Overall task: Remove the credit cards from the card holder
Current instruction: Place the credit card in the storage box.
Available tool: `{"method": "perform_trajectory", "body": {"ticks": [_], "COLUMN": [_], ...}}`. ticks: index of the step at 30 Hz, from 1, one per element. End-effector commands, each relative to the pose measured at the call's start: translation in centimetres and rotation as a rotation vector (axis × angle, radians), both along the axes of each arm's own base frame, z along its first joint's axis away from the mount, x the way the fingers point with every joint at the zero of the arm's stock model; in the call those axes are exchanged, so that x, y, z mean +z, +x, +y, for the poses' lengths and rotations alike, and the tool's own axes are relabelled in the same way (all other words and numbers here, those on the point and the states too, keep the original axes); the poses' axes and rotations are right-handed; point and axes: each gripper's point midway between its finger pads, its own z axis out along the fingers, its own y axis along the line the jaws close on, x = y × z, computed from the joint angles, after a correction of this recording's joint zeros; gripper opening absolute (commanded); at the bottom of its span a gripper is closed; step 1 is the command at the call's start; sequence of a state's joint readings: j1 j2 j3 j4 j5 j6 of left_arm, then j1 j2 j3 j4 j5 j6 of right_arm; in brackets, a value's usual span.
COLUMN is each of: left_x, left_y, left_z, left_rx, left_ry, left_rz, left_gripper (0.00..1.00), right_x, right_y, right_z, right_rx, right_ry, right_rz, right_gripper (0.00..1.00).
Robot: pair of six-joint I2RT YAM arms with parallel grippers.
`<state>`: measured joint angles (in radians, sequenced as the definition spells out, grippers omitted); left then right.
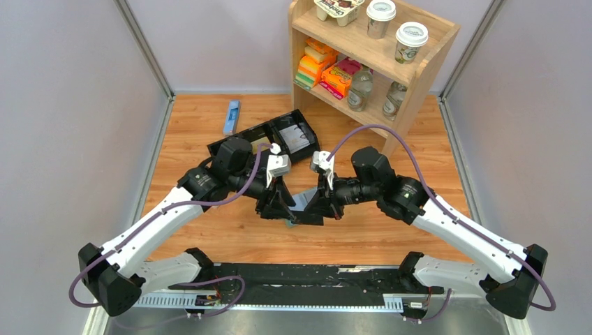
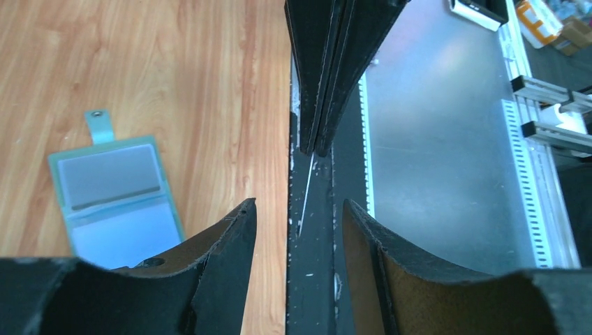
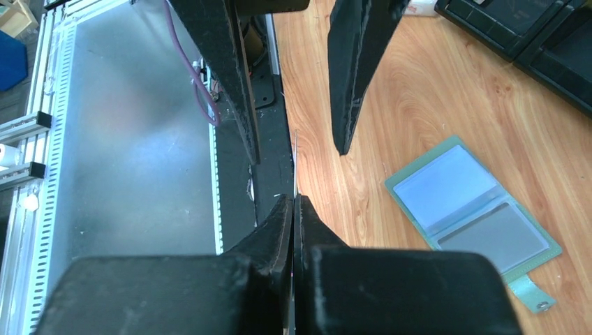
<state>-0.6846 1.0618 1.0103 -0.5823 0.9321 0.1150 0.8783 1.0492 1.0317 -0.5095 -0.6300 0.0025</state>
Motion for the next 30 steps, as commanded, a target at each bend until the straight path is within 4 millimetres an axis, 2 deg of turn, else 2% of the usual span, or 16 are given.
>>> {"method": "perform_trajectory", "body": {"ticks": [1,5,9,17,18,23,26,28,29,30], "left_x": [1.2,0.2,0.1,-1.4,-0.9,-1.0,-0.8,-0.8,-0.7,-0.8], "left_y": [0.0,1.5,2.9,2.5,2.7,2.9,3.0,3.2,3.2,3.3], "left_z": [-1.1,-1.1,-0.7,-1.1,-1.3,-1.8,-2.1,-2.1,-2.1,-2.1], "left_rx": [-0.048,0.032,0.112,0.082,0.074,0.06,0.047,0.053,0.056,0.067], "left_ry": [-0.069,-0.058,-0.14,-0.178,-0.203,-0.227,-0.239,-0.235,-0.232,-0.229], "left_rz": [0.027,0.043,0.085,0.2,0.182,0.218,0.222,0.228,0.228,0.229], "left_gripper": [0.58,0.61,0.66,0.65,0.64,0.59,0.47,0.34,0.21,0.15], "right_x": [1.4,0.1,0.4,1.5,1.6,1.6,1.3,1.3,1.2,1.2], "right_y": [1.0,2.1,2.7,3.9,4.0,4.0,4.1,4.3,4.4,4.5], "right_z": [0.6,0.5,0.5,-0.2,-0.2,0.0,0.0,0.0,0.0,-0.1], "right_rx": [-0.029,-0.1,-0.132,-0.177,-0.18,-0.162,-0.166,-0.169,-0.171,-0.176], "right_ry": [0.064,0.048,0.087,0.174,0.183,0.215,0.224,0.234,0.238,0.239], "right_rz": [-0.084,-0.069,-0.067,-0.045,-0.044,-0.005,0.014,0.02,0.026,0.029], "right_gripper": [0.0,0.0,0.0,0.0,0.0,0.0,0.0,0.0,0.0,0.0]}}
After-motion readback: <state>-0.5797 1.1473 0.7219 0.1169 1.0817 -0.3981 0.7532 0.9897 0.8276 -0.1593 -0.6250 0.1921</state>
